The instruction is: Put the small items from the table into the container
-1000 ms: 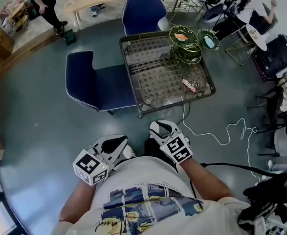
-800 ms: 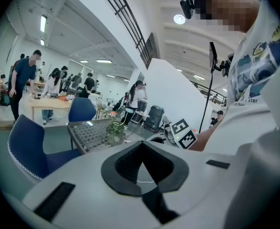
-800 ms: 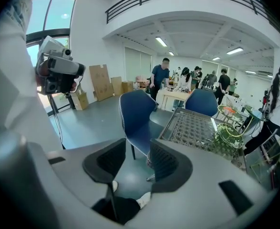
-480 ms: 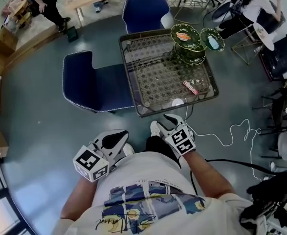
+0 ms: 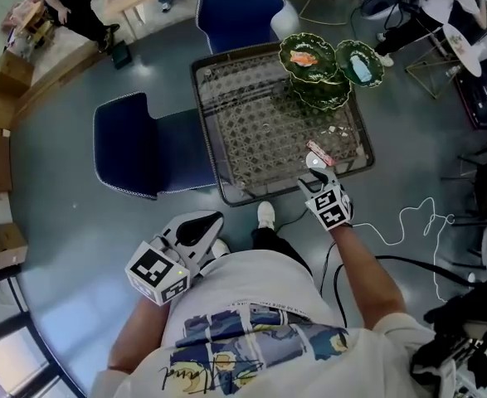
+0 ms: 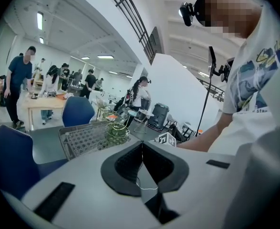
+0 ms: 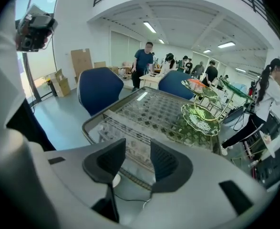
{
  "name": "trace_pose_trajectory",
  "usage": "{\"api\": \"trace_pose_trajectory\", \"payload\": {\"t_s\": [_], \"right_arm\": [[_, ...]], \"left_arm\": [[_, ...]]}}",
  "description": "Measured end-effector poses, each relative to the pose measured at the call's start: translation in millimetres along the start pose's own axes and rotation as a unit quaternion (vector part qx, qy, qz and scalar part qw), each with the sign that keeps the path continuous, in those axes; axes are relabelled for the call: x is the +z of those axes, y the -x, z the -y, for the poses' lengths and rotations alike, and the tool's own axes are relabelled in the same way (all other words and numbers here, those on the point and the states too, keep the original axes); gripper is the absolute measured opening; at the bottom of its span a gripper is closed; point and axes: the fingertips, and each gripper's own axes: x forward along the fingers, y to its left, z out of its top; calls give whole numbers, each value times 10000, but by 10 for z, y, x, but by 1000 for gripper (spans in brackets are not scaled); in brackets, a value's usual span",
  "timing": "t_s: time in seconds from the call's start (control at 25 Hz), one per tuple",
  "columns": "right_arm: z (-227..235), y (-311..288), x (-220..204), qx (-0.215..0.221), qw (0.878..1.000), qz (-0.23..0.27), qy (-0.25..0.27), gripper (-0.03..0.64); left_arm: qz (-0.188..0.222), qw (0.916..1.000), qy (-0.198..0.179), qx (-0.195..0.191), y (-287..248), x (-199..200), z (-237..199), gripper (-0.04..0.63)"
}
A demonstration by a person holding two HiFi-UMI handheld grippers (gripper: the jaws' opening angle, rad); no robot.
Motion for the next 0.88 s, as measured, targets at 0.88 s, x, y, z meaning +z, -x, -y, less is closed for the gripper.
{"api": "trace_pose_trajectory", "payload": {"t_s": [0.88], "right_arm": [[1243,-1032,-1076,507,9921,-1141,-83,151]], "left_arm": [[-260,9967,329,689,-844,345,-127,9]]}}
